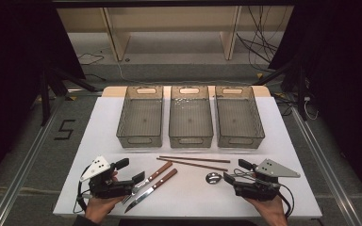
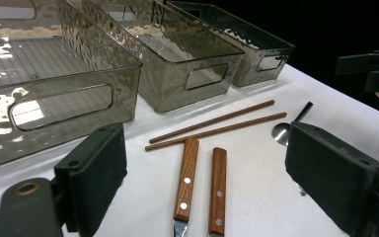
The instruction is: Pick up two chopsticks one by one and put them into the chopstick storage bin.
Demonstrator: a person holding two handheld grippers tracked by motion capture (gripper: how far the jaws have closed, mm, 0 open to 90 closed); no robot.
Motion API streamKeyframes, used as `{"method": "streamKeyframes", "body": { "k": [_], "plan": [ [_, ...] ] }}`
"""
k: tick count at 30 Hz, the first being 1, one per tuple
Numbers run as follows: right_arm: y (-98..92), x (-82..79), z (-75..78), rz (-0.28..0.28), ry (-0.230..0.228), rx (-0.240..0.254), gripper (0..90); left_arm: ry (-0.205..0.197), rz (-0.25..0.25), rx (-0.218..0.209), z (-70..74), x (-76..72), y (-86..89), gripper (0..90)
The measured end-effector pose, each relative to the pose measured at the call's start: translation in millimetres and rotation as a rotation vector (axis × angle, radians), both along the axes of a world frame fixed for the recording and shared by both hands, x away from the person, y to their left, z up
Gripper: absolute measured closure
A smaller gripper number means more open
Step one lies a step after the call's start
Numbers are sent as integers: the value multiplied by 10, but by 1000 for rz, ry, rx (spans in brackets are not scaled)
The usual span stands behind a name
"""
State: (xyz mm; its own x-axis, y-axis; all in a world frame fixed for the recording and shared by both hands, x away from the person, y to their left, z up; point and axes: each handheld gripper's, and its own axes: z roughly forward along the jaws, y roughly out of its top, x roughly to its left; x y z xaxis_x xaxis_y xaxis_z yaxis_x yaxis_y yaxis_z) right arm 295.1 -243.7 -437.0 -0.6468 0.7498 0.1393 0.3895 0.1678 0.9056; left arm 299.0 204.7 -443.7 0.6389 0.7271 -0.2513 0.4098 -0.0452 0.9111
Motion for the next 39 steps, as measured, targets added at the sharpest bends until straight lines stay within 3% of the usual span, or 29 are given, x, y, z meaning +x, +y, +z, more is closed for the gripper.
{"method": "streamKeyframes", "body": {
  "k": [4,17,28,39],
  "plan": [
    [10,32,21,15,9,-19,249,1,4,-4,0,3,2,156],
    [62,201,216,80,37,-144,255,1,6,-1,1,9,3,156],
    [208,589,379,139,115,-340,285,-3,6,2,5,21,3,156],
    [366,952,282,203,218,-466,331,-7,0,4,5,27,-7,156]
  ]
}}
